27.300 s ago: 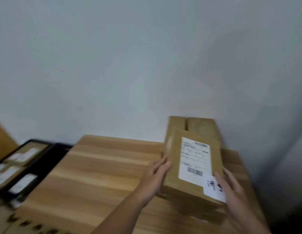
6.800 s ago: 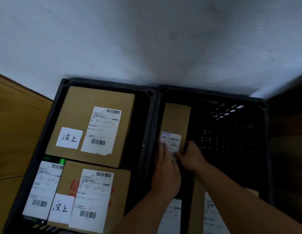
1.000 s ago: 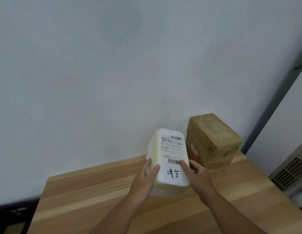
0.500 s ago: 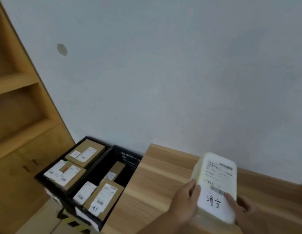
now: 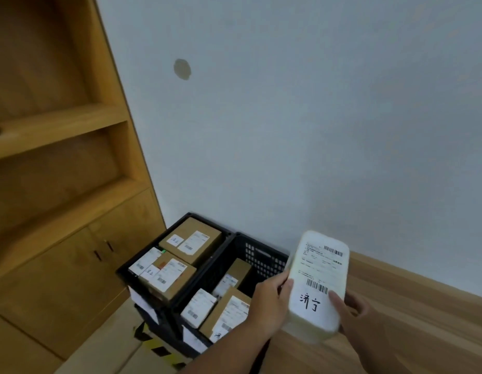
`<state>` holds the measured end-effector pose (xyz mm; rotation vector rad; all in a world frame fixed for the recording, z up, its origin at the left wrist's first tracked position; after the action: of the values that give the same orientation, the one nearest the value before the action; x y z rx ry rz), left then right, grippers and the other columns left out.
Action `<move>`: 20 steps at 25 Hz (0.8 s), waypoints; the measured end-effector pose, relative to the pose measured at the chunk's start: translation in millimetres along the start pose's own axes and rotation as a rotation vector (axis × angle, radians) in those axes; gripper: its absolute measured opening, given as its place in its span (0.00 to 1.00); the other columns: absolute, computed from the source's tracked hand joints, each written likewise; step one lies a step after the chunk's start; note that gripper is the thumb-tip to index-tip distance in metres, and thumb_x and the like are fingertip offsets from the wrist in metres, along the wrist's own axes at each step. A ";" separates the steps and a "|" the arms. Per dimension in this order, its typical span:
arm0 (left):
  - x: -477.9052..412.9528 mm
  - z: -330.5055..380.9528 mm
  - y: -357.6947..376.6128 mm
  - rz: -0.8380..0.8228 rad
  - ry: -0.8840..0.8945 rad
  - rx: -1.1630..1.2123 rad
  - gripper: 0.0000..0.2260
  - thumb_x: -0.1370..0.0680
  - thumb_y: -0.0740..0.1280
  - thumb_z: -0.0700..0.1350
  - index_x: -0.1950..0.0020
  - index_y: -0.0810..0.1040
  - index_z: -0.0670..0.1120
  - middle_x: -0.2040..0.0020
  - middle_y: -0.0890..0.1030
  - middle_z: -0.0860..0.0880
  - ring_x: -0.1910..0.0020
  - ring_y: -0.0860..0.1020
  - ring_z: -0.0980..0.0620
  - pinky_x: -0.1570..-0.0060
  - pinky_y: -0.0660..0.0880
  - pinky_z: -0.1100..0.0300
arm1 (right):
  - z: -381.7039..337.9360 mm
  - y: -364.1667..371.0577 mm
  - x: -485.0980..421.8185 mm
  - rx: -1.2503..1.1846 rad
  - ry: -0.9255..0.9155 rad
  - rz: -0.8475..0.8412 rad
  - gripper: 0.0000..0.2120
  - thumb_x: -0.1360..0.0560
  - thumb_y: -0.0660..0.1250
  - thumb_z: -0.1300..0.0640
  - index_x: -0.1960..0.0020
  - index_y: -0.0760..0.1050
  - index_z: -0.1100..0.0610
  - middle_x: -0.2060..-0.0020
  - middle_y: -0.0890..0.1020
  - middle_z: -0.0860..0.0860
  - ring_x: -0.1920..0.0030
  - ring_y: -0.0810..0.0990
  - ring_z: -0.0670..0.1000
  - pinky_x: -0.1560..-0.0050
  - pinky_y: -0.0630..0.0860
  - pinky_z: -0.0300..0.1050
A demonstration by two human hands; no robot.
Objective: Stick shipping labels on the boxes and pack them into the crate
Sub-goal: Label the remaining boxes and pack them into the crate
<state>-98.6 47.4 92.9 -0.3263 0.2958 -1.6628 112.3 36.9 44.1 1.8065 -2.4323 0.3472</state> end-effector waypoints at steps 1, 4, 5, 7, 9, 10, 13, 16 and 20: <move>-6.1 -6.9 -21.9 0.019 -0.004 0.002 0.16 0.15 0.61 0.49 0.28 0.77 0.56 0.45 0.85 0.55 0.49 0.83 0.60 0.52 0.84 0.58 | -2.7 24.3 1.7 -0.010 -0.005 0.003 0.15 0.27 0.76 0.46 0.43 0.81 0.48 0.52 0.88 0.45 0.55 0.88 0.48 0.58 0.85 0.53; -27.3 -30.8 -77.2 0.019 -0.025 0.004 0.16 0.15 0.62 0.49 0.28 0.76 0.56 0.45 0.85 0.55 0.49 0.83 0.58 0.55 0.83 0.60 | -12.5 90.2 1.3 -0.044 -0.003 0.009 0.14 0.27 0.75 0.45 0.42 0.81 0.46 0.50 0.87 0.45 0.51 0.87 0.51 0.51 0.85 0.58; -34.3 -37.7 -90.9 0.014 -0.034 0.011 0.16 0.15 0.62 0.49 0.28 0.76 0.56 0.46 0.85 0.55 0.50 0.83 0.58 0.56 0.83 0.60 | -14.7 106.7 -1.7 -0.055 0.003 0.008 0.14 0.27 0.75 0.45 0.43 0.81 0.45 0.50 0.87 0.46 0.50 0.87 0.52 0.50 0.84 0.59; -51.1 -52.9 -111.1 0.005 -0.048 0.027 0.15 0.15 0.62 0.48 0.28 0.77 0.56 0.47 0.85 0.56 0.51 0.83 0.60 0.56 0.83 0.60 | -15.9 134.6 -12.2 -0.058 0.018 0.029 0.12 0.27 0.75 0.46 0.44 0.80 0.44 0.51 0.87 0.46 0.51 0.87 0.51 0.50 0.84 0.57; -71.8 -66.4 -123.3 0.007 -0.059 0.024 0.15 0.16 0.63 0.49 0.29 0.77 0.56 0.48 0.85 0.58 0.52 0.83 0.63 0.56 0.84 0.60 | -16.4 155.2 -28.3 -0.067 0.022 0.043 0.13 0.27 0.76 0.47 0.44 0.81 0.44 0.54 0.87 0.44 0.55 0.87 0.47 0.55 0.85 0.51; -85.0 -74.2 -128.2 0.010 -0.066 0.017 0.15 0.16 0.63 0.49 0.29 0.77 0.56 0.48 0.84 0.59 0.52 0.82 0.65 0.55 0.84 0.60 | -14.8 164.3 -39.4 -0.065 0.018 0.040 0.13 0.27 0.76 0.48 0.43 0.81 0.44 0.55 0.88 0.42 0.56 0.87 0.45 0.58 0.85 0.45; -131.1 -95.4 -138.8 0.011 -0.092 -0.012 0.15 0.16 0.63 0.49 0.29 0.77 0.55 0.47 0.84 0.59 0.51 0.82 0.66 0.55 0.83 0.61 | -7.4 191.5 -80.7 -0.068 0.024 0.017 0.15 0.25 0.75 0.48 0.39 0.80 0.47 0.53 0.88 0.42 0.56 0.87 0.44 0.60 0.84 0.41; -175.9 -112.5 -148.9 0.025 -0.117 -0.047 0.15 0.16 0.64 0.49 0.29 0.77 0.53 0.45 0.83 0.59 0.50 0.80 0.69 0.57 0.80 0.68 | 0.3 219.3 -125.6 -0.067 0.040 0.006 0.17 0.24 0.73 0.49 0.37 0.79 0.48 0.48 0.86 0.45 0.54 0.87 0.43 0.55 0.84 0.44; -219.1 -134.6 -166.3 0.006 -0.130 -0.071 0.14 0.16 0.64 0.47 0.30 0.77 0.54 0.47 0.82 0.62 0.49 0.77 0.73 0.58 0.76 0.74 | 7.8 252.9 -164.6 -0.081 0.060 -0.004 0.16 0.24 0.73 0.51 0.37 0.79 0.48 0.47 0.86 0.43 0.51 0.86 0.42 0.53 0.83 0.42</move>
<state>-279.0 284.6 22.5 -0.4844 0.2580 -1.6194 -79.7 257.8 -29.8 1.7422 -2.3662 0.2941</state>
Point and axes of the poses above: each hand's wrist, its own x-axis away from the middle knuckle, its own y-axis out of the palm, z = x × y, the point moved 1 cm from there along -x, towards the middle knuckle
